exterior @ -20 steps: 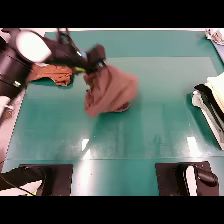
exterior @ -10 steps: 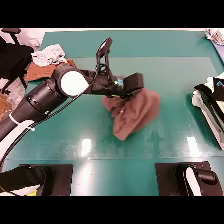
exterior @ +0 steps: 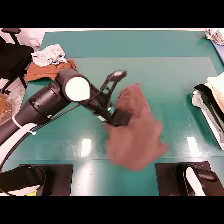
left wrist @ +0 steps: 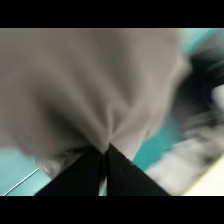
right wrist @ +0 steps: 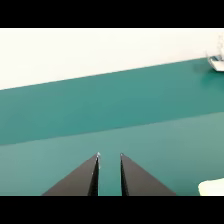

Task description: Fold the shirts.

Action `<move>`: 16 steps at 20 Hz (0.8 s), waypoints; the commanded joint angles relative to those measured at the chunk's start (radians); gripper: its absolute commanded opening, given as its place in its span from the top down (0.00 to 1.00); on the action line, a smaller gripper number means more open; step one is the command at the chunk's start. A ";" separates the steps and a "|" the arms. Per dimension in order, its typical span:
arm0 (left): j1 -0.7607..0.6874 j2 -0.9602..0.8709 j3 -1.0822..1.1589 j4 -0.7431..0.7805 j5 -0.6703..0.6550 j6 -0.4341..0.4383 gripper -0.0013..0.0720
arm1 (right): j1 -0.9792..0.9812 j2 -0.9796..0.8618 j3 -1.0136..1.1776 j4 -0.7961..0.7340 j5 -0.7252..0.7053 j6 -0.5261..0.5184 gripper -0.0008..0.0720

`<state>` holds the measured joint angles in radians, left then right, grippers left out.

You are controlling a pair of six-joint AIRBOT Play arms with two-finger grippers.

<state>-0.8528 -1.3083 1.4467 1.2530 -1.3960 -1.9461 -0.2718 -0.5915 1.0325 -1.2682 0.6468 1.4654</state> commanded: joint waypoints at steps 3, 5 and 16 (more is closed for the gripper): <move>0.008 -0.001 -0.110 0.330 -0.217 0.048 0.95 | 0.015 -0.085 0.035 -0.008 0.041 0.001 0.77; 0.059 -0.001 -0.111 0.349 -0.198 0.055 0.95 | 0.051 -0.109 0.003 -0.011 0.114 0.000 0.77; 0.548 0.000 -0.080 0.196 0.006 0.100 0.20 | 0.318 -0.322 -0.078 -0.010 0.280 0.000 0.62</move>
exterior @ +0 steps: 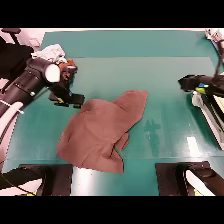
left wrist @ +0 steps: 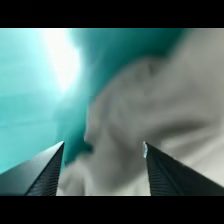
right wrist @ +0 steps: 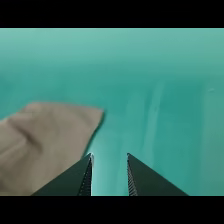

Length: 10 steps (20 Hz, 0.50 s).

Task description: Fold the shirts.

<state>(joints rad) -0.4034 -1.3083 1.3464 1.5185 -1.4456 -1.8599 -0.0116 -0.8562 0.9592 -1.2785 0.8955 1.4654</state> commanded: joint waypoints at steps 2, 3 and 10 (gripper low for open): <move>0.134 0.023 0.076 -0.107 -0.023 0.067 0.20 | 0.064 -0.095 -0.005 0.000 0.062 0.000 0.62; 0.136 0.048 0.085 -0.112 -0.066 0.114 0.20 | 0.060 -0.113 -0.005 0.000 0.087 0.000 0.62; 0.136 0.393 -0.137 -0.203 -0.119 0.123 0.20 | -0.034 -0.133 -0.005 0.007 0.152 0.000 0.62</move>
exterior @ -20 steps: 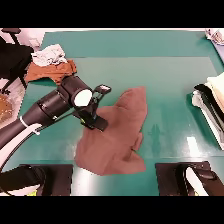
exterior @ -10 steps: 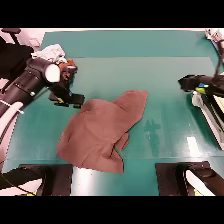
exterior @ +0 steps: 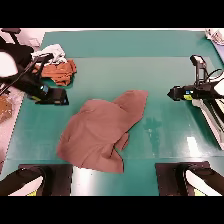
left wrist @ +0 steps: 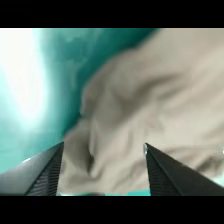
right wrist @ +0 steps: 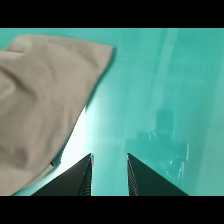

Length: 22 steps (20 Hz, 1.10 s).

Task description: Fold the shirts.

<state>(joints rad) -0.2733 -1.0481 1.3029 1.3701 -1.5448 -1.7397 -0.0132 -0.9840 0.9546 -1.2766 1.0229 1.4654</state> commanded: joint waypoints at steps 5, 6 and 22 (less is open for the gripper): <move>0.006 0.285 -0.438 -0.131 -0.053 -0.045 0.20 | -0.002 -0.075 0.000 0.140 0.037 -0.061 0.43; 0.006 0.310 -0.484 -0.146 -0.022 -0.065 0.20 | 0.009 -0.103 0.000 0.141 0.048 -0.062 0.43; 0.006 0.597 -0.658 -0.197 -0.025 -0.248 0.02 | -0.053 -0.573 0.009 0.692 -0.060 -0.352 0.29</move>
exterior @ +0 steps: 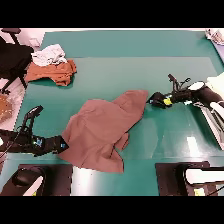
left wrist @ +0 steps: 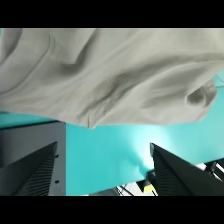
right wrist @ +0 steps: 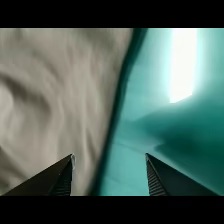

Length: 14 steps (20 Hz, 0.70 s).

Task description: Fold the shirts.

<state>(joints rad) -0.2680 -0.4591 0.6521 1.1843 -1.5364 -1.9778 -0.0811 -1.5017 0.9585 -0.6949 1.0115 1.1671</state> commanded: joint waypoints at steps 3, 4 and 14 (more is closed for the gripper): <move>0.001 0.007 -0.007 -0.010 -0.028 -0.004 0.02 | 0.086 -0.113 0.080 0.109 -0.082 -0.054 0.29; 0.000 0.007 -0.007 -0.010 -0.024 -0.005 0.02 | 0.115 -0.137 0.117 0.109 -0.098 -0.054 0.30; 0.000 0.007 -0.045 -0.020 0.049 -0.041 0.03 | 0.165 -0.218 0.492 -0.249 -0.160 0.144 0.97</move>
<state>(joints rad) -0.2676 -0.4526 0.6323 1.2083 -1.5375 -2.0010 0.0944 -1.7119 1.3621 -0.7963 0.8669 1.2030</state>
